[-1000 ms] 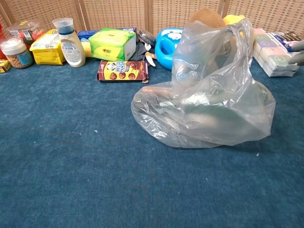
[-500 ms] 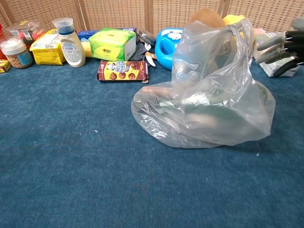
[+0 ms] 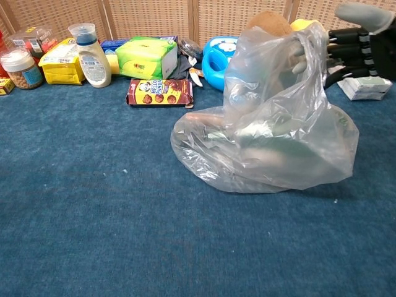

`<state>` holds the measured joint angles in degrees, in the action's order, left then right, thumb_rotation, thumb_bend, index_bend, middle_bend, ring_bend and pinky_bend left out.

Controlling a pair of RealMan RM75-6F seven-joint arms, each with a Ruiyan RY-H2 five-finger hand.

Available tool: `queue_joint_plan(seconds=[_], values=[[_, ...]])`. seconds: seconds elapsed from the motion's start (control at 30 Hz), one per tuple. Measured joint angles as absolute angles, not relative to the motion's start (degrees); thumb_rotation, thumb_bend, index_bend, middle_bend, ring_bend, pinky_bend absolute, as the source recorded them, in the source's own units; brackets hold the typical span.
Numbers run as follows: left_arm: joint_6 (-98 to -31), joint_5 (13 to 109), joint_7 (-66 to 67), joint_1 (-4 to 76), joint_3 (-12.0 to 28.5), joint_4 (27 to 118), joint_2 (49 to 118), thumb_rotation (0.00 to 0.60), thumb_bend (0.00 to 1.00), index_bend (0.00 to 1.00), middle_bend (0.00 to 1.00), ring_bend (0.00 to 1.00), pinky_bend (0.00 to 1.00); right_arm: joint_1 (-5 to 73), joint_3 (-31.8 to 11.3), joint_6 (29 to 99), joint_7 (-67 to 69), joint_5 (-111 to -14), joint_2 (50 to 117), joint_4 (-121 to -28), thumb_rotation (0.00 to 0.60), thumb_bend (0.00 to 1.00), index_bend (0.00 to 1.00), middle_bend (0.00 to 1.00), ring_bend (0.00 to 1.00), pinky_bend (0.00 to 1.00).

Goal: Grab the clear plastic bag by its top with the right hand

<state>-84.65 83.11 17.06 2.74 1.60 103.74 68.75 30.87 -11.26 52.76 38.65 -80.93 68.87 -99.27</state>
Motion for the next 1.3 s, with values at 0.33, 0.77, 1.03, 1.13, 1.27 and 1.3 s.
queue_joint_plan(seconds=[0.33,0.77,1.03,1.13,1.27,1.3], values=[[-84.39,82.27,14.66,2.72,1.65,101.54,68.93,0.012,0.17,0.47,0.43,0.31,0.10,34.44,-12.52,47.32,39.54,-76.76,70.90,-100.06,0.051,0.32,0.22,0.26,0.19,0.25],[-83.62,81.23,13.09,2.93,1.62,99.61,69.64,0.011,0.17,0.47,0.43,0.31,0.10,36.85,-16.34,42.36,56.93,-76.28,69.34,-103.94,0.049,0.32,0.23,0.27,0.20,0.25],[-83.35,81.10,12.33,3.11,1.62,98.81,69.87,0.010,0.17,0.47,0.43,0.31,0.10,37.80,-17.66,39.39,68.13,-77.59,68.08,-106.89,0.049,0.32,0.23,0.27,0.20,0.25],[-83.30,81.06,12.05,3.16,1.63,98.59,69.88,0.012,0.17,0.47,0.43,0.31,0.10,38.41,-18.22,37.95,73.03,-77.99,67.96,-107.59,0.053,0.32,0.24,0.28,0.21,0.26],[-83.30,80.83,11.81,3.11,1.63,98.39,69.89,0.011,0.17,0.47,0.43,0.31,0.10,39.27,-19.34,36.12,80.02,-78.48,67.66,-108.41,0.053,0.32,0.25,0.29,0.24,0.28],[-83.29,80.73,11.71,3.08,1.63,98.31,69.90,0.009,0.17,0.47,0.43,0.31,0.10,39.42,-19.73,35.85,81.58,-78.48,67.54,-108.60,0.051,0.31,0.25,0.30,0.25,0.29]])
